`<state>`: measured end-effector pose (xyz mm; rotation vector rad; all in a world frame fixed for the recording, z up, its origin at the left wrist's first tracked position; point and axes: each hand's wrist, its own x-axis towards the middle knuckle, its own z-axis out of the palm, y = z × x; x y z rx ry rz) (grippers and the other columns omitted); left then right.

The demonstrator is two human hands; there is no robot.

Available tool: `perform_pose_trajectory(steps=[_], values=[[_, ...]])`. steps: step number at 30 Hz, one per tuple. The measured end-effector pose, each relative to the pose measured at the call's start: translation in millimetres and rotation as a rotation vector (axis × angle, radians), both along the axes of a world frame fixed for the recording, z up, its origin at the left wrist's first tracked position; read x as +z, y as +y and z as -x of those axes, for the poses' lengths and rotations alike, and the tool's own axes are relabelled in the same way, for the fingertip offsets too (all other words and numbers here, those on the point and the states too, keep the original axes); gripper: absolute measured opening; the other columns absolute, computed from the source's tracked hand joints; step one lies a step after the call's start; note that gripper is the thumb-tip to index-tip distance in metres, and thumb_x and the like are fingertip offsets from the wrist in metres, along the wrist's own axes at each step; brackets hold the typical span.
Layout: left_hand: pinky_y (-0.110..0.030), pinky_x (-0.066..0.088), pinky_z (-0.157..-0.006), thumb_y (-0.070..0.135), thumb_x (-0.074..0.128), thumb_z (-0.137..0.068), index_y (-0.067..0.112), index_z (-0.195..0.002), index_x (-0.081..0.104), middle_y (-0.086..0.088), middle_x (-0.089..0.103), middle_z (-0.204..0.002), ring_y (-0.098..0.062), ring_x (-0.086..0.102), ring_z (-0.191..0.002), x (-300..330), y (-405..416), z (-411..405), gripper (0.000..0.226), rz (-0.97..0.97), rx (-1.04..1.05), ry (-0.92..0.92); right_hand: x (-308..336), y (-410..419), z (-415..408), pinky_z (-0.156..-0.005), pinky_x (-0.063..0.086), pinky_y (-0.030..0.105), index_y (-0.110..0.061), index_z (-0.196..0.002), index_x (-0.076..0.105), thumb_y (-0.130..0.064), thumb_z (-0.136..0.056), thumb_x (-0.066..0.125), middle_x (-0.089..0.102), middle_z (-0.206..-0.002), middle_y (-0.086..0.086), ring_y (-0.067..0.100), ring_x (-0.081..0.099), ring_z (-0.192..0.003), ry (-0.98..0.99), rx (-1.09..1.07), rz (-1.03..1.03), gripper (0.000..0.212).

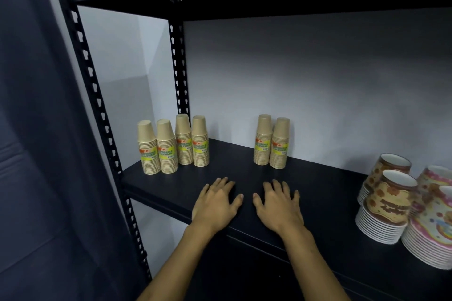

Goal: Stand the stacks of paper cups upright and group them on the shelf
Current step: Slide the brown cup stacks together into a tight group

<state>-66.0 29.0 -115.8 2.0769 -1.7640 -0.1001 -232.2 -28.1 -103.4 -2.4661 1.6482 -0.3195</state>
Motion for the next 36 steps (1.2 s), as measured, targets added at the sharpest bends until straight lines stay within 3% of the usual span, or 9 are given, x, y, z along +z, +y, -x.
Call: perform_pose_trajectory(steps=[6,10,13,16,18,22,25,30,36], values=[[-0.035,0.024,-0.120,0.054,0.047,-0.098,0.022,-0.142,0.052,-0.001,0.042,-0.156,-0.017,0.033,-0.146,5,17,-18,0.054,0.119,-0.026,0.050,1,0,-5,-0.119,0.018,0.055,-0.018,-0.146,0.041,-0.044,-0.102,0.033,0.033,-0.157,0.007,0.028,0.024,-0.147,-0.020,0.016,0.026,0.052],[-0.036,0.038,-0.109,0.047,0.058,-0.094,0.022,-0.124,0.063,0.002,0.052,-0.144,-0.018,0.043,-0.132,6,37,-66,0.039,0.312,0.104,0.119,8,4,-28,-0.113,0.028,0.043,-0.021,-0.139,0.048,-0.038,-0.099,0.047,0.049,-0.142,-0.001,0.020,0.041,-0.133,-0.152,0.145,0.023,0.043],[-0.042,0.038,-0.110,0.035,0.069,-0.090,0.018,-0.120,0.063,-0.006,0.044,-0.146,-0.025,0.036,-0.134,15,47,-108,0.036,0.439,0.265,0.190,19,9,-67,-0.111,0.033,0.040,-0.021,-0.138,0.049,-0.035,-0.097,0.055,0.054,-0.138,-0.003,0.019,0.046,-0.130,-0.278,0.264,-0.061,0.044],[-0.043,0.039,-0.107,0.032,0.073,-0.087,0.013,-0.128,0.053,-0.009,0.044,-0.142,-0.027,0.038,-0.128,31,50,-142,0.050,0.508,0.343,0.252,31,12,-112,-0.106,0.040,0.030,-0.018,-0.141,0.049,-0.030,-0.095,0.061,0.057,-0.137,-0.001,0.015,0.050,-0.128,-0.460,0.349,-0.176,0.049],[-0.042,0.040,-0.107,0.035,0.075,-0.086,0.012,-0.134,0.045,-0.009,0.047,-0.138,-0.028,0.041,-0.129,37,47,-165,0.061,0.501,0.349,0.336,38,12,-145,-0.100,0.041,0.024,-0.017,-0.144,0.046,-0.028,-0.094,0.063,0.056,-0.137,-0.001,0.014,0.053,-0.125,-0.539,0.374,-0.230,0.053],[-0.045,0.035,-0.113,0.033,0.079,-0.084,0.014,-0.152,0.021,-0.013,0.036,-0.156,-0.030,0.038,-0.142,43,37,-197,0.091,0.430,0.334,0.520,44,10,-202,-0.103,0.046,0.033,-0.018,-0.139,0.047,-0.025,-0.092,0.067,0.056,-0.132,-0.003,0.014,0.056,-0.121,-0.692,0.363,-0.290,0.051],[-0.040,0.038,-0.108,0.026,0.077,-0.087,0.015,-0.156,0.014,-0.012,0.037,-0.157,-0.028,0.046,-0.138,42,30,-210,0.094,0.382,0.284,0.616,37,7,-231,-0.103,0.048,0.036,-0.018,-0.135,0.048,-0.021,-0.090,0.070,0.058,-0.128,-0.003,0.016,0.057,-0.120,-0.798,0.299,-0.317,0.050],[-0.029,0.044,-0.099,0.026,0.073,-0.090,0.012,-0.144,0.040,-0.008,0.060,-0.138,-0.018,0.058,-0.121,27,24,-223,0.065,0.320,0.218,0.648,22,4,-252,-0.101,0.050,0.037,-0.019,-0.131,0.048,-0.021,-0.085,0.076,0.062,-0.126,-0.001,0.015,0.060,-0.114,-0.908,0.205,-0.272,0.054],[-0.024,0.041,-0.098,0.020,0.074,-0.089,0.012,-0.141,0.046,-0.005,0.062,-0.135,-0.011,0.057,-0.119,19,26,-220,0.059,0.347,0.146,0.659,16,4,-251,-0.097,0.052,0.037,-0.021,-0.121,0.055,-0.020,-0.082,0.080,0.066,-0.115,-0.005,0.013,0.062,-0.109,-0.933,0.187,-0.183,0.046]])
